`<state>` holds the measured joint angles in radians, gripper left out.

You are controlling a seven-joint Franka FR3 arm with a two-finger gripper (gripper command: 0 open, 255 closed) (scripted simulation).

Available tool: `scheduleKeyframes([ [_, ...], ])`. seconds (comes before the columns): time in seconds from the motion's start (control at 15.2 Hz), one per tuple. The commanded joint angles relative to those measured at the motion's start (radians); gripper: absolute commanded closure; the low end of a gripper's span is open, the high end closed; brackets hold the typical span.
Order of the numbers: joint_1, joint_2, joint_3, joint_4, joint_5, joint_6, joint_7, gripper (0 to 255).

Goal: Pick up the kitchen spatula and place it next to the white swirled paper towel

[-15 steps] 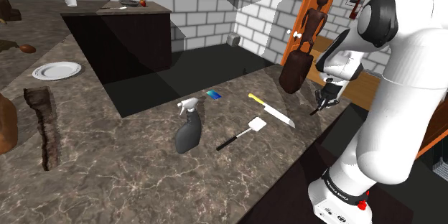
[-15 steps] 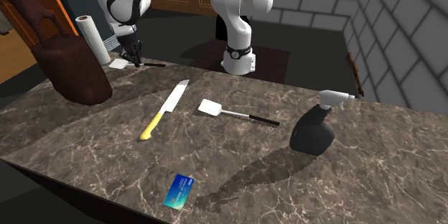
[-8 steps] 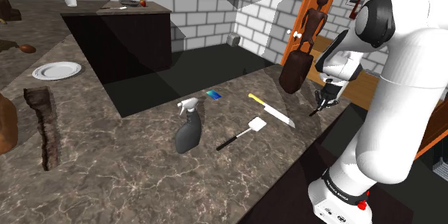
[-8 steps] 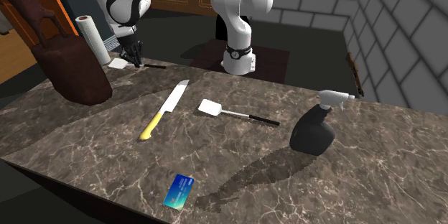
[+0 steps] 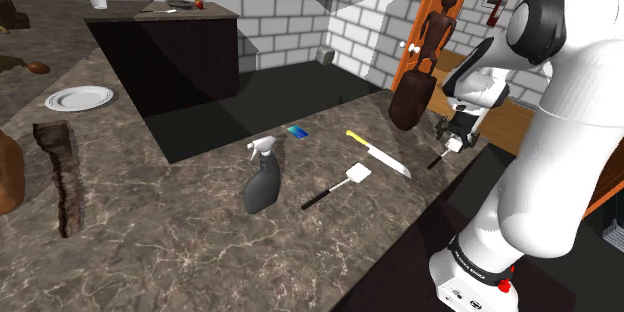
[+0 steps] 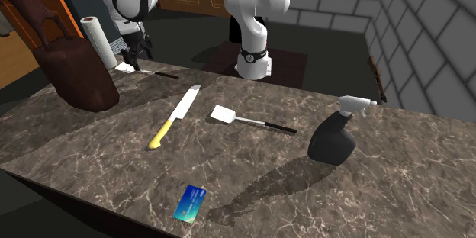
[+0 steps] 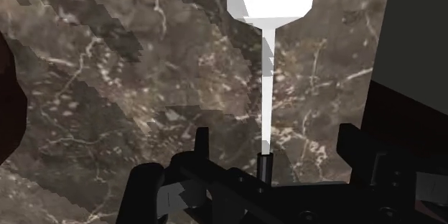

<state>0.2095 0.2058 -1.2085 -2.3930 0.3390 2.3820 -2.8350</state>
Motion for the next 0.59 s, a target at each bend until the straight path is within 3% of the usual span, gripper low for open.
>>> scheduleKeyframes([
  [0.0, 0.092, -0.083, -0.103, 0.010, -0.125, -0.036, 0.086, 0],
  [0.07, 0.147, -0.143, -0.160, 0.017, -0.207, -0.055, 0.146, 0],
  [0.53, 0.139, -0.145, -0.151, 0.017, -0.211, -0.054, 0.148, 0],
])
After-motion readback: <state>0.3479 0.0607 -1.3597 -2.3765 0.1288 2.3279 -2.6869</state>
